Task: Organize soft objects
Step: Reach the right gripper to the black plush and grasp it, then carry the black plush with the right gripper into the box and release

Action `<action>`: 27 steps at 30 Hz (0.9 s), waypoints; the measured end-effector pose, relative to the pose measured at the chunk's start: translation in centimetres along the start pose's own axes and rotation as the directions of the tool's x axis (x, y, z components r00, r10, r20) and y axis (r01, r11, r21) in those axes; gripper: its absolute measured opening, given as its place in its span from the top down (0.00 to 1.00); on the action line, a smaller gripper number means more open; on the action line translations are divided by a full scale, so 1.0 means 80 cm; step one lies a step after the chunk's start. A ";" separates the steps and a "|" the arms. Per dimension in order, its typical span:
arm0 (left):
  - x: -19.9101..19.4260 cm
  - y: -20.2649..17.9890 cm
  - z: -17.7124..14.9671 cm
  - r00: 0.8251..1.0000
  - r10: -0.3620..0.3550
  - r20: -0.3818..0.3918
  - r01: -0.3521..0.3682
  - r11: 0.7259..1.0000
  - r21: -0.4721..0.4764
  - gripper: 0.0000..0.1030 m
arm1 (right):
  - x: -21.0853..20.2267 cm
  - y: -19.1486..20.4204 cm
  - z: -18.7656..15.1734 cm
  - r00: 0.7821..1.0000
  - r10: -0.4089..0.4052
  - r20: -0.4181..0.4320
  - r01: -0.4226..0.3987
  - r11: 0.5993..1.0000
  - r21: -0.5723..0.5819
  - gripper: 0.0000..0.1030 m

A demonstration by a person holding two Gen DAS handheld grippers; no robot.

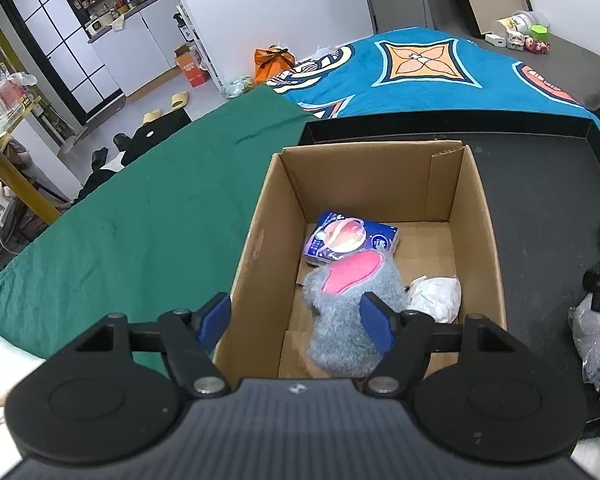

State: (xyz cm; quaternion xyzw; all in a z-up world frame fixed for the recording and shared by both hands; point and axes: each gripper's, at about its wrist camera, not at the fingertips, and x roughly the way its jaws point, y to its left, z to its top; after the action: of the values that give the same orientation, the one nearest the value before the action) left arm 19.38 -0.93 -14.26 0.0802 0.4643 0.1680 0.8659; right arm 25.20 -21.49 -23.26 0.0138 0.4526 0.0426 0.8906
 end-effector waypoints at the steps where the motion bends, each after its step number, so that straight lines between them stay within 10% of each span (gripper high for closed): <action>1: 0.000 0.000 0.000 1.000 0.001 -0.001 -0.001 1.000 -0.001 0.32 | 0.004 -0.002 -0.002 1.000 0.007 -0.009 -0.007 1.000 0.005 0.38; 4: -0.002 0.000 0.000 1.000 0.003 -0.003 -0.003 1.000 -0.005 0.32 | 0.004 -0.004 -0.003 1.000 -0.003 -0.012 0.003 1.000 0.006 0.61; 8: -0.003 0.002 0.000 1.000 0.005 -0.003 -0.005 1.000 -0.008 0.32 | 0.000 -0.006 -0.003 1.000 0.006 -0.003 -0.006 1.000 0.003 0.68; 27: -0.007 0.040 -0.011 1.000 -0.010 0.010 0.011 0.998 -0.061 0.32 | -0.060 0.008 0.020 0.977 0.164 0.134 -0.170 0.985 0.029 0.69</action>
State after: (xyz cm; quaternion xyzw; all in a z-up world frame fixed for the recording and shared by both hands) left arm 17.71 1.82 -13.37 0.0521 0.4553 0.1770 0.8710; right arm 23.64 -21.23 -18.35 0.0723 0.3913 0.1073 0.9111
